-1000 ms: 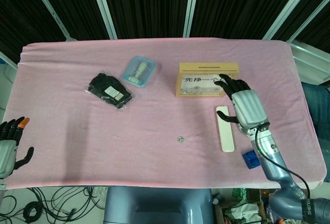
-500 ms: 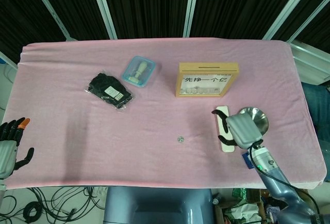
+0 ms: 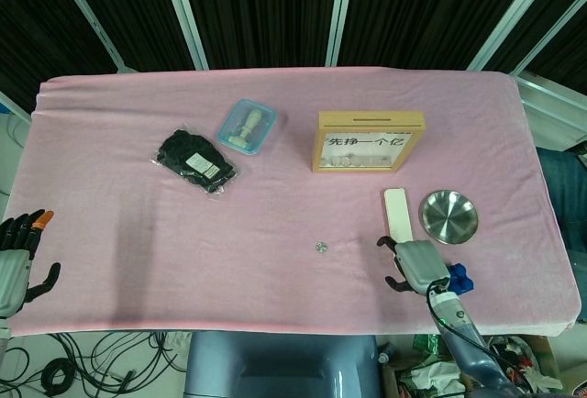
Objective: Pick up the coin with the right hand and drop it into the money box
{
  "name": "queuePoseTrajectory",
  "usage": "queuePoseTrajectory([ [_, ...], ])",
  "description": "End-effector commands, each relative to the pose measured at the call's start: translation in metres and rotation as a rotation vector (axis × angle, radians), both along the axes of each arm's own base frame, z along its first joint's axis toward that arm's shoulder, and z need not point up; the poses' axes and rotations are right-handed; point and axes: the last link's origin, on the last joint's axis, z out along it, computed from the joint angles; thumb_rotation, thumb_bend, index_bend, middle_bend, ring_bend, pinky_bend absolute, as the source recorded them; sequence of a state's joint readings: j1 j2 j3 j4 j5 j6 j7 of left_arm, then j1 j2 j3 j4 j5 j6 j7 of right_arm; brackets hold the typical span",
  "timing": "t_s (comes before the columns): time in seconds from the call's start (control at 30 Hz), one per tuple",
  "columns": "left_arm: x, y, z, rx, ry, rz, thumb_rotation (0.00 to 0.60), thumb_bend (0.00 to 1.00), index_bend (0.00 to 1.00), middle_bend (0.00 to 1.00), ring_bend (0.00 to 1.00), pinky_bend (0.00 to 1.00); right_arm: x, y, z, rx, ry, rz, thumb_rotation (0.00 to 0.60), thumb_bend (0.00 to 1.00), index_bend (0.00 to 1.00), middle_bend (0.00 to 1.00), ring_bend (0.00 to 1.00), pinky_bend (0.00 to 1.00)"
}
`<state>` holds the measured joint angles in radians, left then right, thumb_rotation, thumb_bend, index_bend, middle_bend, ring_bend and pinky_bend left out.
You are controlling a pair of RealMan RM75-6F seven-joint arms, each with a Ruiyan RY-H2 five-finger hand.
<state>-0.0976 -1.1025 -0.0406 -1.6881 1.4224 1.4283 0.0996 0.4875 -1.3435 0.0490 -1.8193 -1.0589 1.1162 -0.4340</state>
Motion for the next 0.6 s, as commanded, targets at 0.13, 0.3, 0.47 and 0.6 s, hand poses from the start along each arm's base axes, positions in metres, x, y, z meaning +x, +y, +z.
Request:
queuePoseTrajectory([
  [0.13,-0.001,0.0,-0.001,-0.011,0.007,0.003,0.6,0.4,0.1,0.05,0.03,0.0,0.0,-0.01,-0.019,-0.007,-0.001,-0.025,0.6,0.19,0.3,0.89,0.96,1.0],
  [0.3,-0.001,0.0,-0.001,-0.01,0.005,0.007,0.6,0.4,0.1,0.05,0.03,0.0,0.005,-0.018,-0.031,-0.02,-0.003,-0.012,0.6,0.24,0.31,0.9,0.97,1.0],
  [0.47,-0.001,0.0,-0.002,-0.017,0.008,0.012,0.6,0.4,0.1,0.05,0.03,0.0,0.012,-0.022,-0.042,-0.015,-0.017,0.0,0.6,0.29,0.34,0.9,0.97,1.0],
  [0.6,-0.002,0.0,-0.002,-0.018,0.01,0.015,0.6,0.4,0.1,0.05,0.03,0.0,0.019,-0.025,-0.051,-0.008,-0.03,0.007,0.6,0.3,0.34,0.9,0.98,1.0],
])
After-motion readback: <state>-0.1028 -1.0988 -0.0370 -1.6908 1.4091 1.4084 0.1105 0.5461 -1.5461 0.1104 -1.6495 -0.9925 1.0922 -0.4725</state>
